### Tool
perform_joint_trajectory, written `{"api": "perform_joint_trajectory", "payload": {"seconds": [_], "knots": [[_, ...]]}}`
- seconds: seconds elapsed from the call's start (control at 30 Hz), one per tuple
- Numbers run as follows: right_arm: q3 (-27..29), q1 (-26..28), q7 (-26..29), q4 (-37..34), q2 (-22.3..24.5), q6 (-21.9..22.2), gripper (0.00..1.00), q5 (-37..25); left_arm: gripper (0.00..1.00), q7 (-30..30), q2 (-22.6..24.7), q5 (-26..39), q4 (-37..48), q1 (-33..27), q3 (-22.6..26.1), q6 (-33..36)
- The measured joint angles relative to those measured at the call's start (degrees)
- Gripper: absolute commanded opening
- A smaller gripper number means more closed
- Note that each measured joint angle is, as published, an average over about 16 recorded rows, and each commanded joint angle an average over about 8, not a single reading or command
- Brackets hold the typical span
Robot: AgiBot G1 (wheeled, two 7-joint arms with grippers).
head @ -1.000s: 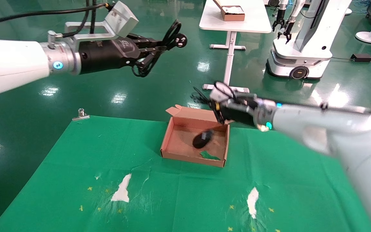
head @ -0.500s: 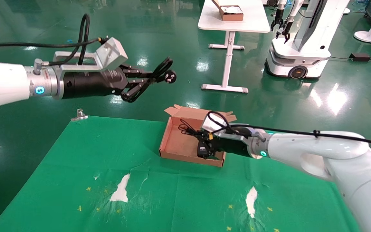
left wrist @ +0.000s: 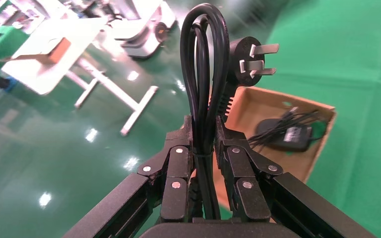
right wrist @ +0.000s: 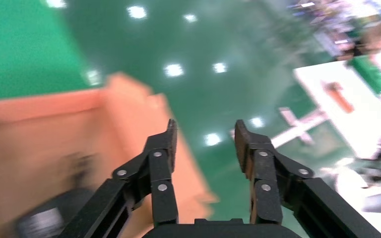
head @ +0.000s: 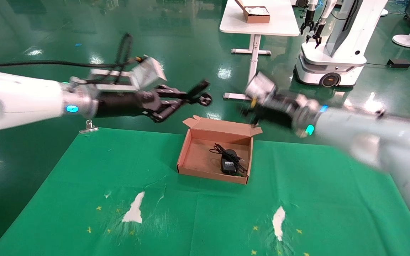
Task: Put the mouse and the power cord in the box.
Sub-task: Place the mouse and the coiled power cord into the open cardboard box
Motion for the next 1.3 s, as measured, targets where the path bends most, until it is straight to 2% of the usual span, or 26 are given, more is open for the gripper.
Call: {"api": "perform_joint_trajectory", "payload": {"seconds": [0.13, 0.33, 0.6, 0.8, 0.83, 0.87, 1.07, 1.1, 1.3], "knots": [[1.2, 3.5, -1.1, 0.2, 3.8, -3.6, 1.0, 1.7, 0.0, -0.7, 2.0, 0.1, -2.5, 3.1, 0.6, -3.7], [2.3, 8.7, -1.2, 1.4, 12.0, -14.9, 1.0, 3.5, 0.0, -1.6, 4.0, 1.0, -9.4, 8.4, 4.0, -8.1], [1.8, 13.1, 1.9, 4.8, 22.7, -30.4, 1.0, 3.1, 0.0, -4.9, 4.1, 1.5, -20.2, 13.0, 12.3, -10.6], [0.9, 13.1, 6.4, 9.1, 28.1, -36.4, 1.0, 2.4, 0.0, -9.8, 4.1, 0.2, -24.8, 13.3, 18.5, -12.8], [0.9, 12.8, 7.3, 10.1, 28.9, -37.3, 1.0, 2.4, 0.04, -10.7, 4.1, -0.1, -25.3, 13.2, 19.4, -13.4], [0.8, 12.5, 8.1, 11.1, 29.6, -38.0, 1.0, 2.4, 0.14, -11.6, 4.1, -0.5, -25.7, 13.1, 20.3, -14.0], [0.9, 9.9, 13.0, 18.3, 33.0, -40.0, 1.0, 3.0, 0.89, -16.0, 4.1, -2.4, -27.7, 12.1, 25.4, -17.1], [1.0, 9.4, 13.8, 19.6, 33.4, -39.8, 1.0, 3.2, 0.98, -16.5, 4.0, -2.8, -28.0, 12.0, 26.1, -17.6], [1.8, 6.4, 17.8, 27.1, 35.2, -36.8, 1.0, 4.0, 1.0, -18.5, 4.0, -4.7, -29.3, 11.5, 29.9, -19.6]]}}
